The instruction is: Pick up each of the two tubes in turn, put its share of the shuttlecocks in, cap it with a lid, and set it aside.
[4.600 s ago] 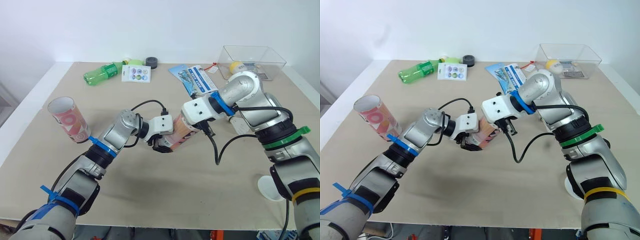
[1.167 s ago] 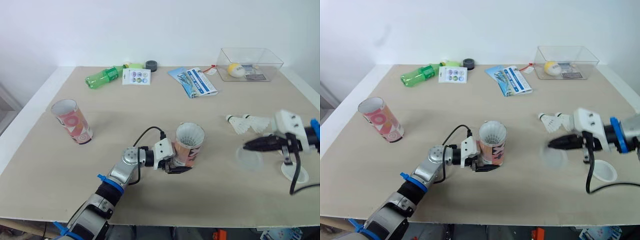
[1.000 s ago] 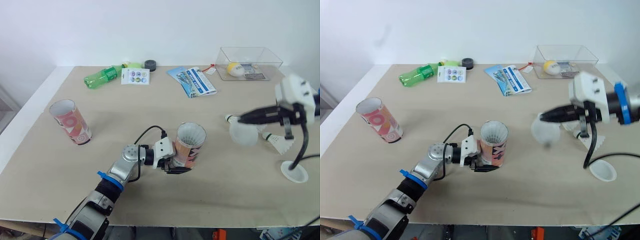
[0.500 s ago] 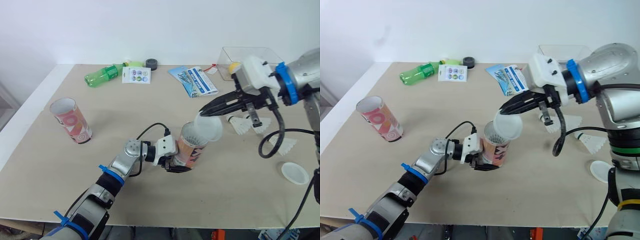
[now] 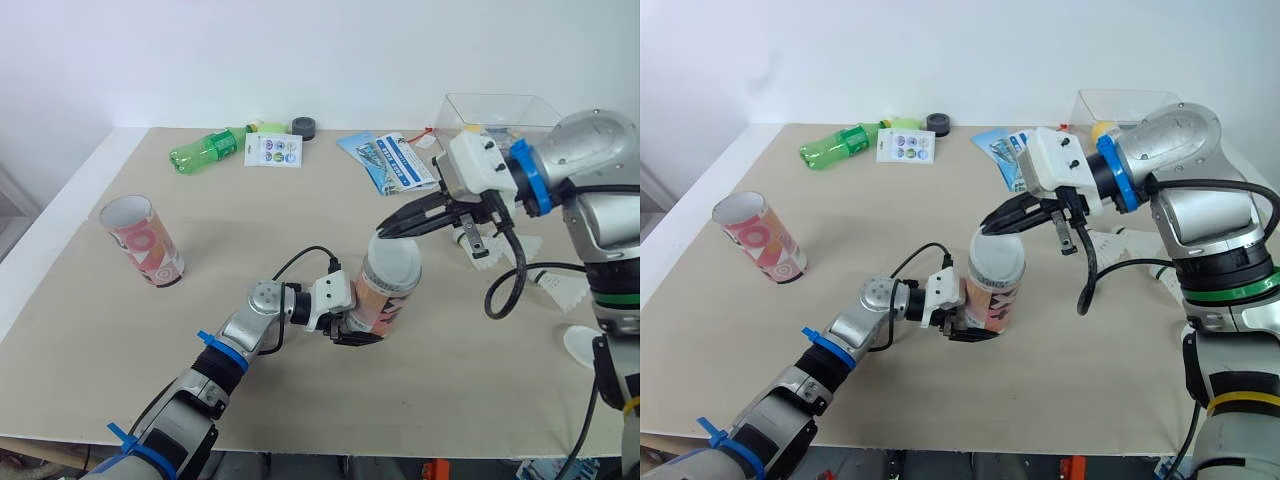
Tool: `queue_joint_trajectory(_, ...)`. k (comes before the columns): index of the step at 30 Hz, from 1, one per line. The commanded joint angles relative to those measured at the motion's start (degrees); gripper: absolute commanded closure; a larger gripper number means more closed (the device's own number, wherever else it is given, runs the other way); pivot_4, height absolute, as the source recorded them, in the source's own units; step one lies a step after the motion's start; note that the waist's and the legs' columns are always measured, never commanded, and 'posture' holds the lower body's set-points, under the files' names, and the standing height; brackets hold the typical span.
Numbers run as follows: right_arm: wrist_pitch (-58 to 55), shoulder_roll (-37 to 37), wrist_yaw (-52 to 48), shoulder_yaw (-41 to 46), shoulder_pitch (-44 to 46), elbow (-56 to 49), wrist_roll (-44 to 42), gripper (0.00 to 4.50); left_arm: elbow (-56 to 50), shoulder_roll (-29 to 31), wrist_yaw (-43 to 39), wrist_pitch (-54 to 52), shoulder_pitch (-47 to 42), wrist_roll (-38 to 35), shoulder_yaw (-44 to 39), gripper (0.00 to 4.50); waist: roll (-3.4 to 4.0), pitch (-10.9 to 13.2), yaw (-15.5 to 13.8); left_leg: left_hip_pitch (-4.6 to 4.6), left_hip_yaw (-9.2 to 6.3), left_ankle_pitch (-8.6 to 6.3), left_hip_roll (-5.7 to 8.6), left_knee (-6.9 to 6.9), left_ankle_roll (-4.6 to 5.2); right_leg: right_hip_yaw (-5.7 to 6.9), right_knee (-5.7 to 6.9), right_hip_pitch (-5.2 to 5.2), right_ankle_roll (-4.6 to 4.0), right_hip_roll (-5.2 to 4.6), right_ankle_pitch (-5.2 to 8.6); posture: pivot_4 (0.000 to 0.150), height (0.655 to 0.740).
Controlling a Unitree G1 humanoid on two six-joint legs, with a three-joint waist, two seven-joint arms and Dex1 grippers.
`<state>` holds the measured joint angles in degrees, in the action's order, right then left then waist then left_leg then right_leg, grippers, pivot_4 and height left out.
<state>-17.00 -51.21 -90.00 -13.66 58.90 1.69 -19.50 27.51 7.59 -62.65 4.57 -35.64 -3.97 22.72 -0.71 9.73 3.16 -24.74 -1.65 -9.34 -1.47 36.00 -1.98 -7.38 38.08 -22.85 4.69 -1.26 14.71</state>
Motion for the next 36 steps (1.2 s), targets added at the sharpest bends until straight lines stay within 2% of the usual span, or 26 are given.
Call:
queue_joint_trajectory(1,0.94,-0.85,-2.5,-0.35,0.45,-0.66,-0.95,4.49,2.73,1.65,1.67,-1.78,1.2,2.98,0.65,0.81,0.0,0.0,0.0,0.01,0.0,0.0,-0.01,0.0,0.0,0.0,0.0,0.0,0.0,0.0,0.0,0.15,0.74)
queue_joint_trajectory(24,7.41,-3.42,-2.5,-6.5,-0.24,0.32,-1.95,4.49,2.3,2.04,2.24,-2.88,1.8,2.74,0.39,0.81,-0.01,0.0,0.0,-0.01,0.01,0.0,-0.02,-0.04,0.0,0.0,-0.01,-0.03,-0.04,0.0,0.03,0.15,0.74)
queue_joint_trajectory(36,9.23,-2.57,-2.5,-6.7,0.35,1.03,-0.43,4.49,2.0,1.72,2.24,-3.57,1.81,2.17,0.09,0.81,-0.01,0.01,0.0,0.0,0.0,0.0,-0.02,-0.04,0.0,0.0,-0.01,-0.03,-0.04,0.0,0.03,0.15,0.74)
